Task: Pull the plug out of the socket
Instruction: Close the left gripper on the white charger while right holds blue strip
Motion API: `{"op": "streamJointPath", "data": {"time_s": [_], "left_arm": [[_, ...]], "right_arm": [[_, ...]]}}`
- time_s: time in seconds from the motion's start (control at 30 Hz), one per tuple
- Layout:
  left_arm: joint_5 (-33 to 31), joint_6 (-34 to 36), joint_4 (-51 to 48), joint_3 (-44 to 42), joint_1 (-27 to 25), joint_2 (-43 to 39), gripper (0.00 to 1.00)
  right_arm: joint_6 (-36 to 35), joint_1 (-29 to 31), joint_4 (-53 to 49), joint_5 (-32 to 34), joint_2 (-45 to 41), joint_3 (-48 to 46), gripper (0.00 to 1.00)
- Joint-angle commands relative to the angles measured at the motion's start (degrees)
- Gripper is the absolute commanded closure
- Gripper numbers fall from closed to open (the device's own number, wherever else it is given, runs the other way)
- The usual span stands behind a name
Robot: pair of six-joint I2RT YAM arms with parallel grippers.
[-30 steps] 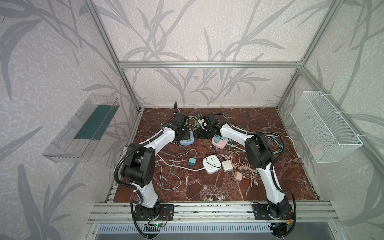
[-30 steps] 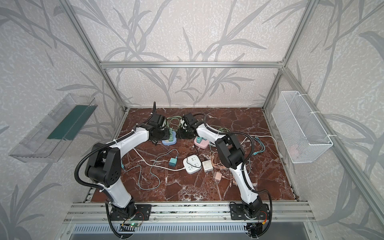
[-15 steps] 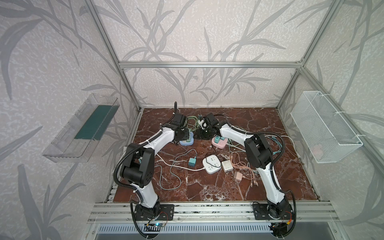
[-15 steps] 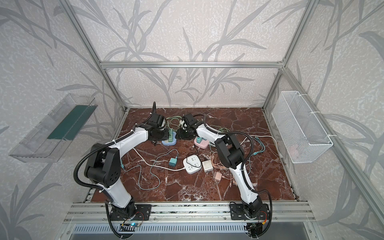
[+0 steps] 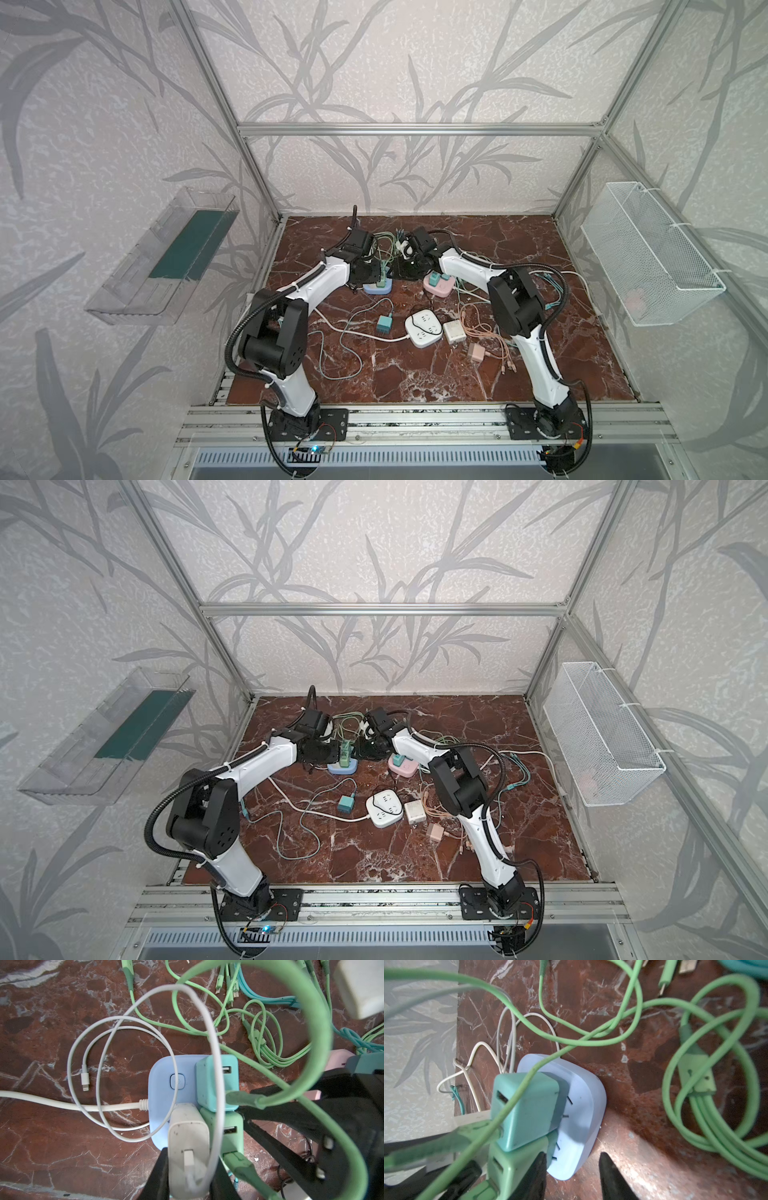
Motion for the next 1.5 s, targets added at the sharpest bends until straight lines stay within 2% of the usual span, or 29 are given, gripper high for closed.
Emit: {"op": "streamJointPath", "data": {"time_s": [0.0,0.37,0.83,1.47], "left_arm": [[1.72,-0.24,-0.92,-1.05,-1.09,-2.13,0.76],[2.41,-0.24,-0.24,-1.08,-2.18,-2.35,0.77],[3.73,-1.96,2.23,-0.56,-2.28,-3.67,0.79],[0.21,-4.01,0.74,1.10,-2.33,-5.82,0.81]], "right_arm": [[0.32,0.22,-1.50,-0.81,1.57,0.65,0.59],[0.51,0.84,-2.58,-0.56,3.53,1.56,0.60],[-1.26,1.37,-8.34,3.82,4.16,0.42,0.64],[-1.48,1.79,-8.66,9.87,1.52,-3.36,0.65]]}}
